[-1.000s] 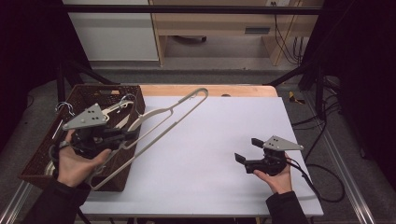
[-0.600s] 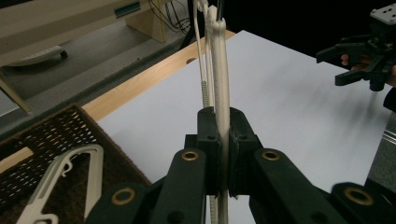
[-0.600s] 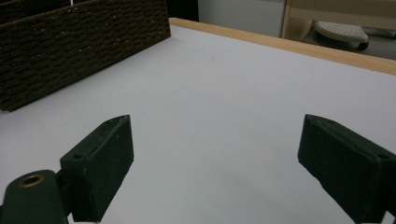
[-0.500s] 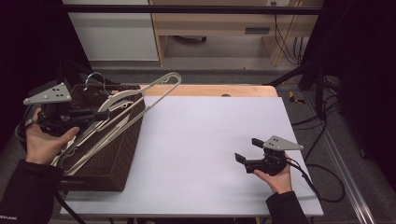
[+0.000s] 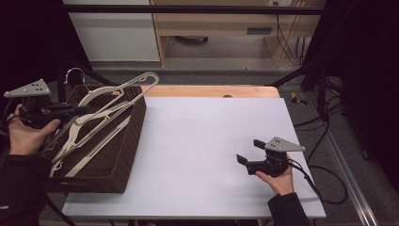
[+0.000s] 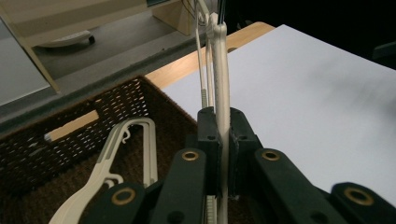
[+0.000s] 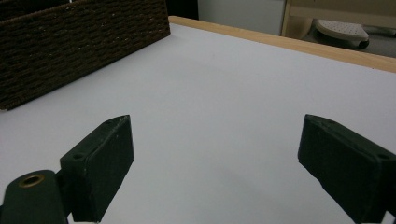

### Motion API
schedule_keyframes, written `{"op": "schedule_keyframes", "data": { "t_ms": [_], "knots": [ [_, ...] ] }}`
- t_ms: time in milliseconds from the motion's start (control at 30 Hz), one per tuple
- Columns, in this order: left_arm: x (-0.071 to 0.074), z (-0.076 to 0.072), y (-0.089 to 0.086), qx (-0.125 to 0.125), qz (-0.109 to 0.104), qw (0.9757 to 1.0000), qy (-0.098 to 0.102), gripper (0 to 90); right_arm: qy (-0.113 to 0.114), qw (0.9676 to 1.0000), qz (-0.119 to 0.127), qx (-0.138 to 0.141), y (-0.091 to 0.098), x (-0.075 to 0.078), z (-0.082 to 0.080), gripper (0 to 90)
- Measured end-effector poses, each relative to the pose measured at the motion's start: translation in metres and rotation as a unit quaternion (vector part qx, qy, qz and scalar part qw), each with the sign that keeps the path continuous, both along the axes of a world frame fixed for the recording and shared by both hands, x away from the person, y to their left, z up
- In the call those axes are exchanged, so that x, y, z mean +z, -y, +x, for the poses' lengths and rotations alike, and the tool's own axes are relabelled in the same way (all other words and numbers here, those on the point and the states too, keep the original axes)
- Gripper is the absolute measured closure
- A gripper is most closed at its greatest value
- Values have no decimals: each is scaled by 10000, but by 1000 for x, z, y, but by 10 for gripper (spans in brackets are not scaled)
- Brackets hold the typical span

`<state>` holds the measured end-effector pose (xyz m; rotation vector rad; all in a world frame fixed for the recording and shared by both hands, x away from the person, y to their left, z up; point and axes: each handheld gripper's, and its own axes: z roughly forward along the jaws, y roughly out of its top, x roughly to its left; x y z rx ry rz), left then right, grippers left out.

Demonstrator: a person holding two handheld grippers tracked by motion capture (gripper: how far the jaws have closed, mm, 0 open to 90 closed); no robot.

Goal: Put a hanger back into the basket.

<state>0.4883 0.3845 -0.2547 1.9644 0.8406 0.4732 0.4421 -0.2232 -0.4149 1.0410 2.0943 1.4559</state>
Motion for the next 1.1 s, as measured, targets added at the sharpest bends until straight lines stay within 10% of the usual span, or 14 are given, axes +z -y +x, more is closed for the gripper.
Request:
{"op": "schedule_keyframes", "data": {
  "t_ms": [733, 1100],
  "knots": [
    [-24, 8, -60, 529, 5, 9985, -156, 860, -42, 10000, -37, 0, -1, -2, 1, 106],
    [-42, 19, -55, 546, 163, 9977, -378, 860, -53, 10000, -47, 14, -2, -4, 1, 106]
  ]
}}
